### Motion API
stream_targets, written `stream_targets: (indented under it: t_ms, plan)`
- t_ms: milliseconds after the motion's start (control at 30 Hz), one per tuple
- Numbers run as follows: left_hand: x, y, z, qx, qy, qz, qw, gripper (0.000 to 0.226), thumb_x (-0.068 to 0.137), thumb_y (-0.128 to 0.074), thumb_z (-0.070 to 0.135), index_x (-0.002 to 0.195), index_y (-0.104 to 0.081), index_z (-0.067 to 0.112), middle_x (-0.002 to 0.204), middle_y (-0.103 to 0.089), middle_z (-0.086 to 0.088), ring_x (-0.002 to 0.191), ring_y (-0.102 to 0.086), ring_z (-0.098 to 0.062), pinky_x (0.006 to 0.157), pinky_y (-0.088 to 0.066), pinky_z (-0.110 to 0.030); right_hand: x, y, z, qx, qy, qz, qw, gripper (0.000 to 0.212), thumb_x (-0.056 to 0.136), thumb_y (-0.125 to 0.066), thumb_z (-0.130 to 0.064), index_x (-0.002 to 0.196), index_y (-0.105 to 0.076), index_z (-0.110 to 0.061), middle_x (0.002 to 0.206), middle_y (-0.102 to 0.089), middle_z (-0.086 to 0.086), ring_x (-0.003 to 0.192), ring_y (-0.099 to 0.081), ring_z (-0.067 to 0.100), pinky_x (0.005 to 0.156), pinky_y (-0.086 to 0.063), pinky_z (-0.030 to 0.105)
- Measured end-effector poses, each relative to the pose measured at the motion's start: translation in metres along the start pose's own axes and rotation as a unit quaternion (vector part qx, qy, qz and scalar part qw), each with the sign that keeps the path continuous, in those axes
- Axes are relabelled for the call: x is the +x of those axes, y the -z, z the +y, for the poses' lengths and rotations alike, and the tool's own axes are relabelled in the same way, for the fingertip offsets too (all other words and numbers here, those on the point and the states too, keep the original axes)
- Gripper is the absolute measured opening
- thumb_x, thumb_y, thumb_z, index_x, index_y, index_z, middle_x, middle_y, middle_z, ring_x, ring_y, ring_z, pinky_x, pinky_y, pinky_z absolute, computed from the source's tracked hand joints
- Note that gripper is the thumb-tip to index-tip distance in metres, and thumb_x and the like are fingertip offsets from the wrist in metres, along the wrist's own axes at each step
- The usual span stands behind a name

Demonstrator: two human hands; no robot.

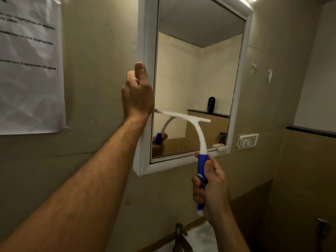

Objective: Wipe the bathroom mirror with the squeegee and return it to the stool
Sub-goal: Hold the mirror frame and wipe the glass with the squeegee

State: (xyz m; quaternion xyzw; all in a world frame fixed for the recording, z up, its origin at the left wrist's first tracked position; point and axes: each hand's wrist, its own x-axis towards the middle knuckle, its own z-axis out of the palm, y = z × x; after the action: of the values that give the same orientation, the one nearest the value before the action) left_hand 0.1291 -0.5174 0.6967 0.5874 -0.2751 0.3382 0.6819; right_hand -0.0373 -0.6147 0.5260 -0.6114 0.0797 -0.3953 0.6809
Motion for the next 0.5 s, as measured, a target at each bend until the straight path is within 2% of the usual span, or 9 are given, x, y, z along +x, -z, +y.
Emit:
stream_targets:
  t_ms: [100, 200, 300, 500]
  plan:
    - [0.002, 0.0, -0.001, 0.0, 0.0, -0.002, 1.0, 0.048, 0.101, -0.021, 0.049, 0.088, -0.051, 0.013, 0.063, -0.041, 0.007, 0.051, -0.04, -0.002, 0.042, -0.032, -0.01, 0.017, -0.008, -0.016, 0.014, 0.017, -0.002, 1.0, 0.051, 0.076, -0.047, -0.057, 0.122, -0.056, -0.038, 0.056, -0.055, -0.003, 0.041, -0.041, 0.008, 0.036, -0.034, 0.022]
    - [0.002, 0.0, 0.0, 0.001, -0.006, 0.004, 1.0, 0.043, 0.101, -0.021, 0.049, 0.081, -0.048, 0.023, 0.063, -0.043, 0.009, 0.047, -0.043, 0.006, 0.038, -0.03, -0.005, 0.026, -0.008, -0.014, 0.009, 0.029, 0.001, 1.0, 0.056, 0.076, -0.046, -0.057, 0.127, -0.054, -0.036, 0.054, -0.055, -0.004, 0.04, -0.041, 0.008, 0.036, -0.034, 0.022]
    - [-0.001, 0.0, 0.002, 0.001, -0.001, 0.01, 1.0, 0.035, 0.101, -0.02, 0.051, 0.075, -0.04, 0.038, 0.069, -0.045, 0.018, 0.054, -0.044, 0.022, 0.045, -0.034, -0.001, 0.016, 0.0, 0.005, -0.021, 0.022, 0.015, 0.999, 0.053, 0.077, -0.043, -0.055, 0.124, -0.055, -0.035, 0.053, -0.055, -0.003, 0.04, -0.042, 0.008, 0.037, -0.035, 0.022]
    - [-0.004, -0.001, 0.007, -0.009, -0.003, 0.007, 1.0, 0.032, 0.103, -0.021, 0.045, 0.075, -0.036, 0.042, 0.068, -0.037, 0.024, 0.056, -0.038, 0.031, 0.049, -0.028, 0.007, -0.007, 0.019, 0.031, -0.037, -0.026, -0.007, 0.999, 0.048, 0.078, -0.044, -0.049, 0.117, -0.061, -0.027, 0.059, -0.051, 0.007, 0.04, -0.043, 0.008, 0.037, -0.036, 0.021]
